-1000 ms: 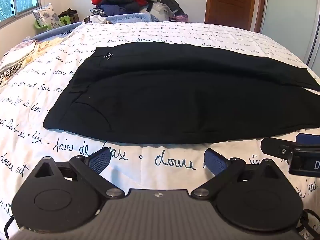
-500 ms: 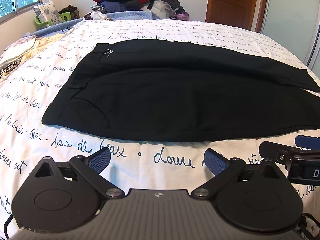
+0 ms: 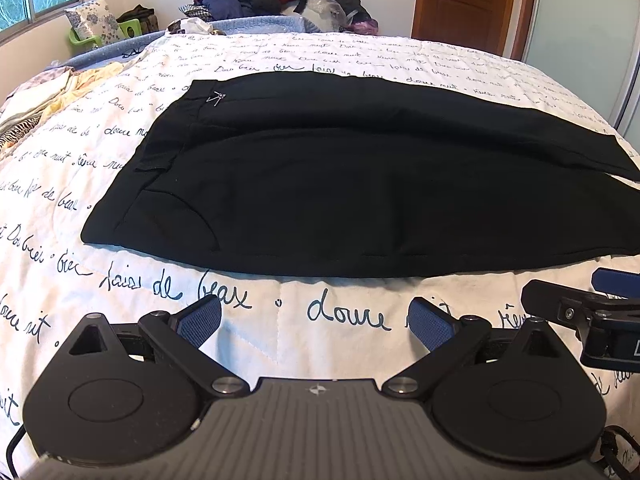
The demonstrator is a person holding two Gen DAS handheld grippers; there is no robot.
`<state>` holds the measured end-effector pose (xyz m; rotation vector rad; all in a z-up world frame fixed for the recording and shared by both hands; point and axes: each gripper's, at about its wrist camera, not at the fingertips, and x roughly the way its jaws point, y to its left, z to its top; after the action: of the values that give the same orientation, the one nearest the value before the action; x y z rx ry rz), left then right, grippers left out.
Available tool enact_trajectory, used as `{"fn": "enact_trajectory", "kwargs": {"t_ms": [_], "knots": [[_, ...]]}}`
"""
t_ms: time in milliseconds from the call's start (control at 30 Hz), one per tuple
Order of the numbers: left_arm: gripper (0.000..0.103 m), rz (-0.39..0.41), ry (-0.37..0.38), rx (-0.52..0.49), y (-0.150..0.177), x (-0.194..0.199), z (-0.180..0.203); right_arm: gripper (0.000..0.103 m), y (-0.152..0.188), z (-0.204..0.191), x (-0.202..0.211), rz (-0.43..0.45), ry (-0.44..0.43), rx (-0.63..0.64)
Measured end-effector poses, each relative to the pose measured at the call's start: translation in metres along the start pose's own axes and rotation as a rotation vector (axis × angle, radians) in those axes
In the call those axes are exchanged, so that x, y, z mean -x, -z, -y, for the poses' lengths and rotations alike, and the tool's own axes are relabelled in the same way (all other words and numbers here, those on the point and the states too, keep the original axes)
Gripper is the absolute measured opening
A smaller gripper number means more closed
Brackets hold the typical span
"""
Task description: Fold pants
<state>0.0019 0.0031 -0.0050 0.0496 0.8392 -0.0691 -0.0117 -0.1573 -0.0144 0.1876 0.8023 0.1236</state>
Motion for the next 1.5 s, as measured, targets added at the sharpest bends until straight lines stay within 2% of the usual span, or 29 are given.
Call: {"fn": "enact_trajectory", "kwargs": {"t_ms": [300, 500, 1500], "knots": [[0.1, 0.013, 0.001, -0.011, 0.0018, 0.0027, 0.0013, 0.103, 0.0009, -0.0002, -0.0007, -0.003, 0.0, -0.002], [0.099, -0.008, 0.016, 0.002, 0.0018, 0.0009, -0.0003, 0.103, 0.0015, -0.0005, -0.0012, -0.003, -0.002, -0.002], [0.099, -0.008, -0.004, -0.024, 0.0036, 0.0011, 0.0046, 0.103, 0.0055, -0.003, -0.0014, -0.011, -0.015, 0.002]]}}
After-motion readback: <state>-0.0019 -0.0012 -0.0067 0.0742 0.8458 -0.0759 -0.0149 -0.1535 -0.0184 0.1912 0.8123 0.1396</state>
